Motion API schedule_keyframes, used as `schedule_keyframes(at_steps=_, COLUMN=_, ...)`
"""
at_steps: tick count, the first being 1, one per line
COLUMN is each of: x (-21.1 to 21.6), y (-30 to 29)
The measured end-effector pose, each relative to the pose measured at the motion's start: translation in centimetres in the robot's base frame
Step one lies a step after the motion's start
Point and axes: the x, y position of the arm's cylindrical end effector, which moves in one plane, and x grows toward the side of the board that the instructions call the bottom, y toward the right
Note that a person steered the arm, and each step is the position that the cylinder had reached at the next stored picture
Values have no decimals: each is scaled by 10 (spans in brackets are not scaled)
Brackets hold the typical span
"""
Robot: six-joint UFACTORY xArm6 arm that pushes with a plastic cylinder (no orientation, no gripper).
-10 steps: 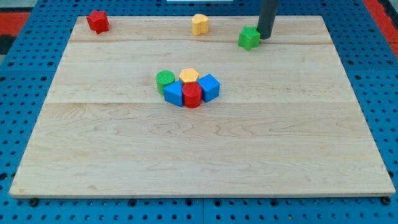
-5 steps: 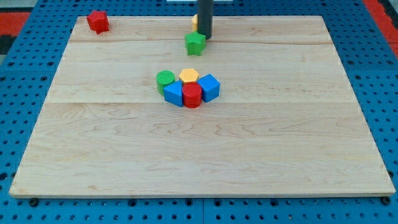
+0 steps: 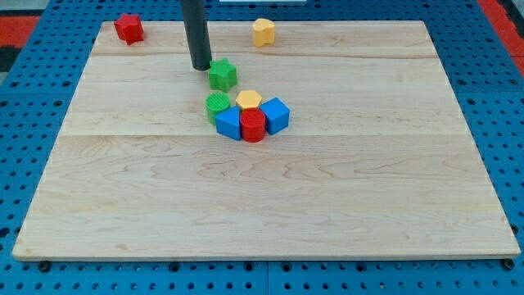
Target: Move the green star to the center of the board
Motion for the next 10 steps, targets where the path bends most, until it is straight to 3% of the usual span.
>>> schedule_keyframes(at_steps=5, x=-4, y=79)
schedule_keyframes(at_steps=10, x=16, y=61)
